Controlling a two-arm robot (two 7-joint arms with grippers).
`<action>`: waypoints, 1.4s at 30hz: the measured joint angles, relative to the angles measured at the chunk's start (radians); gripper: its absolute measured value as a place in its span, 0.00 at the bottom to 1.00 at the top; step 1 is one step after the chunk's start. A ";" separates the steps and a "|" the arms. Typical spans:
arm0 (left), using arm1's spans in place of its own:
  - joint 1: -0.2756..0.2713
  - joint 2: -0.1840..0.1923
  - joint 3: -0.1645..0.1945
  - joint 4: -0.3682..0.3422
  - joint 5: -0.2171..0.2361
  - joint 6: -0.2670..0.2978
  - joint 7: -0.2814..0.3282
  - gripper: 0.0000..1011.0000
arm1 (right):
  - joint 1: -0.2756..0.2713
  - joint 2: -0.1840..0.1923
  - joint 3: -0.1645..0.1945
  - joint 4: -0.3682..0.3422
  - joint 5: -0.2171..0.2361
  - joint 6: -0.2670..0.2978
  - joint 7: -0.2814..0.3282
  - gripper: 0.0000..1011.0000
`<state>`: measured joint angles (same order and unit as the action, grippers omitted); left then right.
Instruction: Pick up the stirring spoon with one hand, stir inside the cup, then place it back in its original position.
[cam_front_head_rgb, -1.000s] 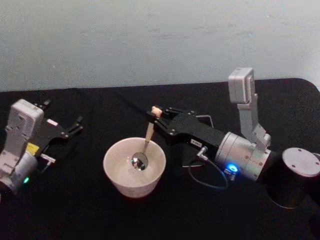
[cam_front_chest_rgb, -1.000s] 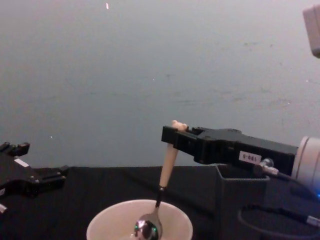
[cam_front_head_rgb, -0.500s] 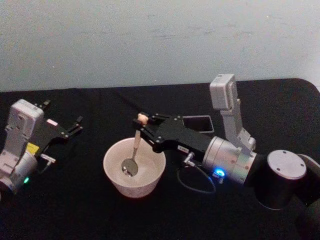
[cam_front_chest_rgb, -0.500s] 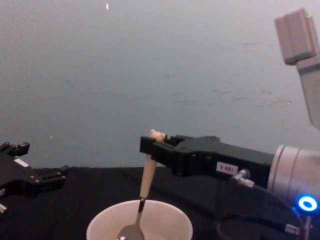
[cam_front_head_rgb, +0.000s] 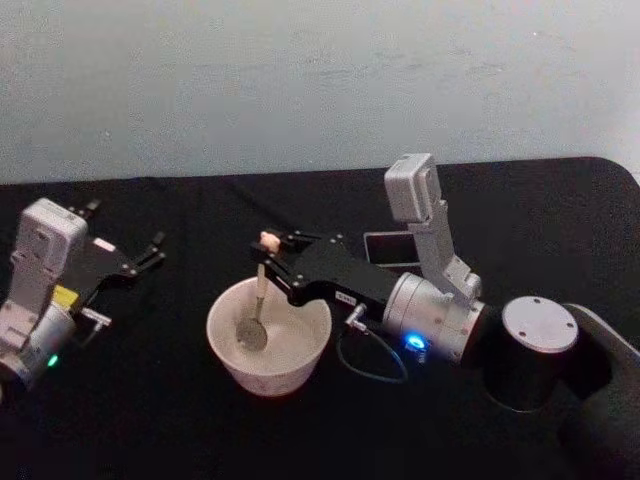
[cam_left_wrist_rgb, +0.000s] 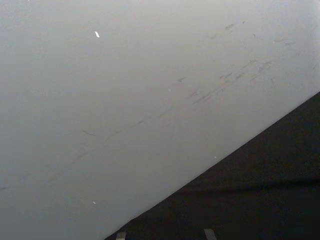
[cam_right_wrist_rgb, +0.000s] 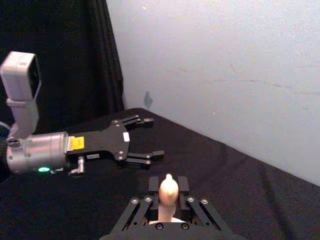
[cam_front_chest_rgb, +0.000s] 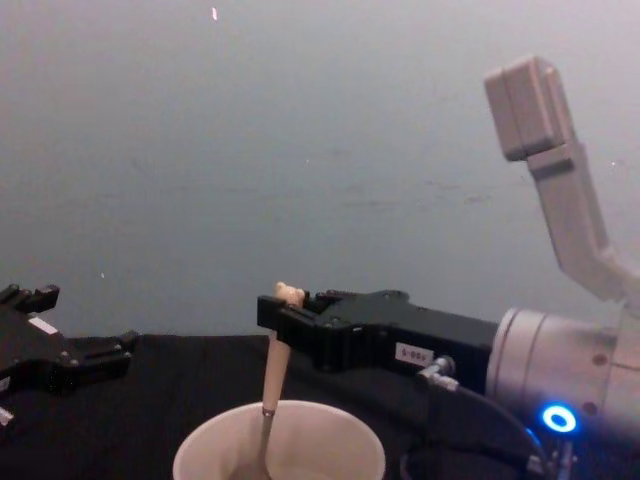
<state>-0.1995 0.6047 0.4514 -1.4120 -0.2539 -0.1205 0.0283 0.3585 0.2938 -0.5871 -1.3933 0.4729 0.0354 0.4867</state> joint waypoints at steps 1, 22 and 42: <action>0.000 0.000 0.000 0.000 0.000 0.000 0.000 0.99 | 0.002 -0.003 0.000 0.005 -0.003 0.000 -0.001 0.21; 0.000 0.000 0.000 0.000 0.000 0.000 0.000 0.99 | -0.011 0.016 0.053 -0.001 -0.022 0.002 0.003 0.21; 0.000 0.000 0.000 0.000 0.000 0.000 0.000 0.99 | -0.120 0.147 0.089 -0.181 0.057 0.036 0.055 0.21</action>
<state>-0.1995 0.6047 0.4514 -1.4120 -0.2539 -0.1205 0.0282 0.2390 0.4404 -0.4983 -1.5747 0.5303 0.0716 0.5421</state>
